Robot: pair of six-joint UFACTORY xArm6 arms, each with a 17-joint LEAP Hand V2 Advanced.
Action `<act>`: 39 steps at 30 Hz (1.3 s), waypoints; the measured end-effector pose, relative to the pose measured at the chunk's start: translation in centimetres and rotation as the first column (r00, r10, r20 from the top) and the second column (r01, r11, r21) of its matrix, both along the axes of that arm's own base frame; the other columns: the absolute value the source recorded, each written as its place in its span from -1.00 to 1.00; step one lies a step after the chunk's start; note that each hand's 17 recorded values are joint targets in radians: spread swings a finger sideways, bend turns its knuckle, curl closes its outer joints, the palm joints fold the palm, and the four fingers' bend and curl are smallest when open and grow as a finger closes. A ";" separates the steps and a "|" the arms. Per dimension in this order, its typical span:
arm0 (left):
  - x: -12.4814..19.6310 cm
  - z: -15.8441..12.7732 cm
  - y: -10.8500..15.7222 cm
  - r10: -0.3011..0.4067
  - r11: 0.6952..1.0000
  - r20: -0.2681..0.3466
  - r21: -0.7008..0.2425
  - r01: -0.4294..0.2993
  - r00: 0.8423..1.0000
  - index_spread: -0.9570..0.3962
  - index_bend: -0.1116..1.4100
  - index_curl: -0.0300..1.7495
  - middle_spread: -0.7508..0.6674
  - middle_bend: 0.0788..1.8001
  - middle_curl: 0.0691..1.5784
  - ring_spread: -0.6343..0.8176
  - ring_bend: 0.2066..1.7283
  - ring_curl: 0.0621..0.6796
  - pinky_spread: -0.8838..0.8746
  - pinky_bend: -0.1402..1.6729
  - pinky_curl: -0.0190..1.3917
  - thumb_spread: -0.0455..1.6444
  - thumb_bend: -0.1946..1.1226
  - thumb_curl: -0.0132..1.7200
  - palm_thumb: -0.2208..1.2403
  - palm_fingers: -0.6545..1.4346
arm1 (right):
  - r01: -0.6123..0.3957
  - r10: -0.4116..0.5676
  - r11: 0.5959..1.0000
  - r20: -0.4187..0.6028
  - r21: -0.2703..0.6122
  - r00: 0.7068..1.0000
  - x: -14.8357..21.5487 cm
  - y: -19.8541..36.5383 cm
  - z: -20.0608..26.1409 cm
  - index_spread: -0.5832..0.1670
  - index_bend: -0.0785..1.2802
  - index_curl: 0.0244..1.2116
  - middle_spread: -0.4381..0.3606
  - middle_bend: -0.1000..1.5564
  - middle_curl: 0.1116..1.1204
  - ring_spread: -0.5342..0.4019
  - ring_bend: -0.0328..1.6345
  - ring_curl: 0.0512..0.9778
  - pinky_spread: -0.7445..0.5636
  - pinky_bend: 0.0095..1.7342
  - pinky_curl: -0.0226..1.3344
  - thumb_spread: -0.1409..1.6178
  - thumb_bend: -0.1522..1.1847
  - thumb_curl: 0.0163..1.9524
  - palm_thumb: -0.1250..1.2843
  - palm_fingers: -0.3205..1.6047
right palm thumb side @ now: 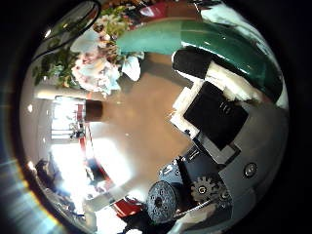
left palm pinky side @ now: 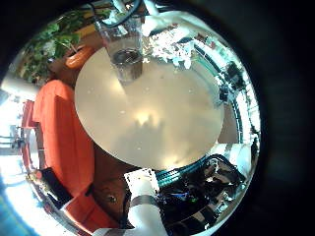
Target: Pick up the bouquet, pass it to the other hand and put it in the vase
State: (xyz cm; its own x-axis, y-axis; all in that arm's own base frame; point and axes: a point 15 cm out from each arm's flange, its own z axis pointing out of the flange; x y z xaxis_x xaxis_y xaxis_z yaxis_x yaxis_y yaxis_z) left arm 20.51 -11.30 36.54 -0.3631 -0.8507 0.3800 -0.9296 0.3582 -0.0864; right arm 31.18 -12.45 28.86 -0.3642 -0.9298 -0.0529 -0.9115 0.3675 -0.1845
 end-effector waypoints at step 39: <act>4.6 9.2 -3.6 0.156 0.916 0.109 -0.387 -0.102 0.982 0.51 -0.62 -0.56 0.37 -0.76 -0.58 0.42 -0.54 -0.58 0.49 -0.64 -0.60 0.33 -0.75 -0.56 -0.10 -0.03 | -0.594 -0.012 0.249 0.616 0.765 0.788 0.2 8.3 20.7 -0.06 0.82 0.50 -0.20 0.79 0.27 -0.22 0.83 0.25 -0.16 0.60 -0.11 0.22 -0.78 -0.07 0.69 0.54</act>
State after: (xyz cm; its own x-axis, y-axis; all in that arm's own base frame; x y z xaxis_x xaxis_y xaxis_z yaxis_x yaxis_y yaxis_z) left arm 25.16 -14.94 45.78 -0.3304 -0.6957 0.6379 -0.9355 0.1516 -0.3192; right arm 31.40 -4.13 49.60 0.2739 -0.1754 -0.9456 -0.9065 0.2814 -0.3148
